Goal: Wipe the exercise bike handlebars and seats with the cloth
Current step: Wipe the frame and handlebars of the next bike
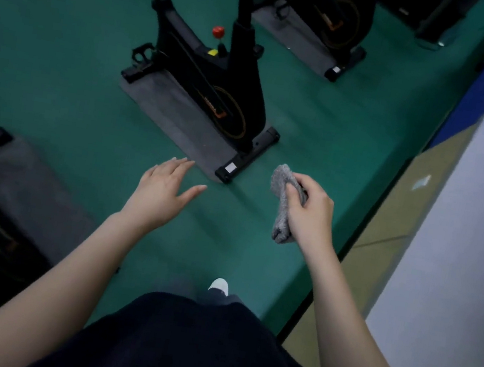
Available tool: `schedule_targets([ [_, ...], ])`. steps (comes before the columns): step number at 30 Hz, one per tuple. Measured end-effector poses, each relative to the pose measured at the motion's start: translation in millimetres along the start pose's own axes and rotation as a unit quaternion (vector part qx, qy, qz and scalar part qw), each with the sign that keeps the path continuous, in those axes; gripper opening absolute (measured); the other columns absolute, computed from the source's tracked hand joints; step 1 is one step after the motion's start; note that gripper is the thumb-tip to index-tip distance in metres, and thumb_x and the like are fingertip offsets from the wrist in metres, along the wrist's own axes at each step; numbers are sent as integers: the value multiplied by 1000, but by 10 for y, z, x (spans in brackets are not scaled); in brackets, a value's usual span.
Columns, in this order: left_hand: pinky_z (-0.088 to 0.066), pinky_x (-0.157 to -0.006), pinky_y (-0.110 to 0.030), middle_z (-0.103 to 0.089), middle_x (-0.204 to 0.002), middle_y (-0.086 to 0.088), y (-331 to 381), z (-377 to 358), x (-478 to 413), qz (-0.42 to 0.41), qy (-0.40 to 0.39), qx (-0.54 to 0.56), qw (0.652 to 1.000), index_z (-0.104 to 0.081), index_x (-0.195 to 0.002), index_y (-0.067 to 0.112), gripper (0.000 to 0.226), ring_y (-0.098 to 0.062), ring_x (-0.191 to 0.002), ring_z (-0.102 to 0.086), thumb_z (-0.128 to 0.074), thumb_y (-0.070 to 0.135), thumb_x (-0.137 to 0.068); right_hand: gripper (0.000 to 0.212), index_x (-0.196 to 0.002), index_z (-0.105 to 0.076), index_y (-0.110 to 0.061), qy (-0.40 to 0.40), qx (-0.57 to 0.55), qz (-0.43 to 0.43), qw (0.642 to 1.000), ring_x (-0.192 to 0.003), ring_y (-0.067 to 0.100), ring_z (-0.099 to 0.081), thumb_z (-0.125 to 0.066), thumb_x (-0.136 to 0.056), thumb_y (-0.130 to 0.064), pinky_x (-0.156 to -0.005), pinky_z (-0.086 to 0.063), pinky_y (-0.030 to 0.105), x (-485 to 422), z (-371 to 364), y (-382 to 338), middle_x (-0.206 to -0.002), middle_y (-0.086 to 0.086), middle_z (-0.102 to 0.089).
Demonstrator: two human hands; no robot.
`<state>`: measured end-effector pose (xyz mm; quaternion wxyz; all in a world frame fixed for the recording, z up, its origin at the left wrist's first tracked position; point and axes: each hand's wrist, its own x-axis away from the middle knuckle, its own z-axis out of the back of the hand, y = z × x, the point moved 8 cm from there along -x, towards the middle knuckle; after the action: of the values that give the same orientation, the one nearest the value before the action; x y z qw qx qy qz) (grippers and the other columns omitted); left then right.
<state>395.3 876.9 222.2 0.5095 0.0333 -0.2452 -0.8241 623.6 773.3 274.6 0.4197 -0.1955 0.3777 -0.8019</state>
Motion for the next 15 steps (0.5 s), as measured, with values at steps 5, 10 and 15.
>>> schedule_targets([
  [5, -15, -117, -38, -30, -154, -3, -261, 143, -13, 65, 34, 8, 997, -32, -146, 17, 64, -19, -145, -20, -42, 51, -94, 19, -105, -69, -8, -62, -16, 63, 996, -92, 17, -58, -57, -90, -7, -79, -38, 18, -377, -320, -294, -101, 7, -69],
  [10, -16, -116, -38, -31, -154, -4, -658, 328, -93, 127, 59, 17, 990, -33, -146, 16, 64, -19, -144, -21, -43, 51, -94, 19, -106, -69, -8, -116, -21, 104, 988, -91, 16, -59, -57, -90, -7, -78, -38, 17, -718, -789, -617, -101, 7, -68],
  [15, -17, -115, -37, -32, -153, -3, -1169, 558, -290, 175, 73, 26, 981, -33, -146, 17, 64, -18, -144, -21, -43, 52, -94, 19, -106, -68, -8, -156, -18, 140, 978, -93, 20, -61, -57, -90, -7, -85, -46, 29, -1091, -1336, -1055, -101, 7, -69],
])
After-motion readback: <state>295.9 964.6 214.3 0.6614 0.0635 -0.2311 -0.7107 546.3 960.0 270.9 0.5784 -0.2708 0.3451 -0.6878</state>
